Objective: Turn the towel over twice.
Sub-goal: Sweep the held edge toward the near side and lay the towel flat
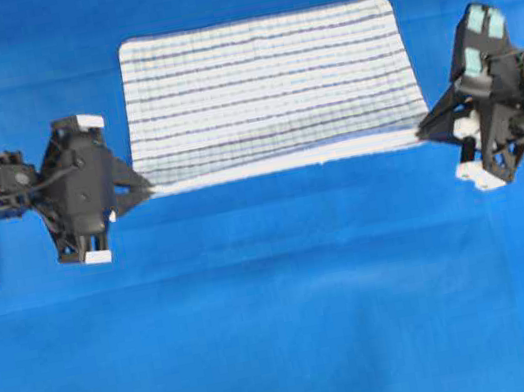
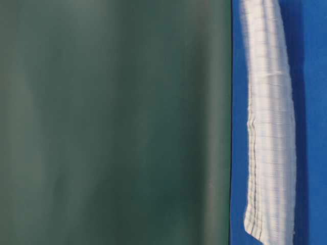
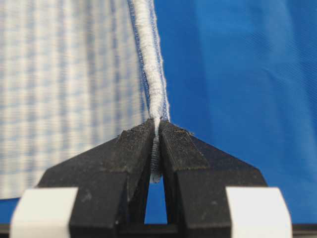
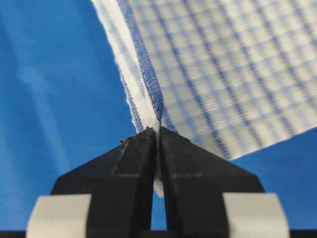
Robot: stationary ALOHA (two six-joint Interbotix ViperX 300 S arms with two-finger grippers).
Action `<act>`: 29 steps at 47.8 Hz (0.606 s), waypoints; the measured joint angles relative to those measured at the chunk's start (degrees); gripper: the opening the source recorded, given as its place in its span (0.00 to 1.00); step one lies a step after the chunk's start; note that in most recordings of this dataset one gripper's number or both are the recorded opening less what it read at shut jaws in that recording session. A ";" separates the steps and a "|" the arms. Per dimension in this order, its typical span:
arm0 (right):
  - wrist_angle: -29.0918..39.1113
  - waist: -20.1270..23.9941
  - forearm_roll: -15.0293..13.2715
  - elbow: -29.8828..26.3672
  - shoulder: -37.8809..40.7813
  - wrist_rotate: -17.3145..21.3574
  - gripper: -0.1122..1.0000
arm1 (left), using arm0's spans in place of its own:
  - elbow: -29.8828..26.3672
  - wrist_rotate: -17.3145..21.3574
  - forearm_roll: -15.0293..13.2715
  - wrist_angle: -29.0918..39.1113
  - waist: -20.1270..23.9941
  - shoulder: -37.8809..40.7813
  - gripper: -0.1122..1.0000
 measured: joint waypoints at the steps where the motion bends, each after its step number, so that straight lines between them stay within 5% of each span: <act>1: -0.53 0.70 0.00 0.00 0.70 0.62 0.14 | -0.09 -0.53 0.00 0.18 -0.53 0.53 0.13; 15: -1.67 7.03 0.00 -0.88 6.24 4.31 0.14 | -0.53 -11.51 0.00 0.79 -5.45 2.46 0.13; 29: -1.67 8.96 0.00 -1.58 7.73 5.10 0.14 | -0.53 -12.30 0.00 0.88 -8.00 4.04 0.13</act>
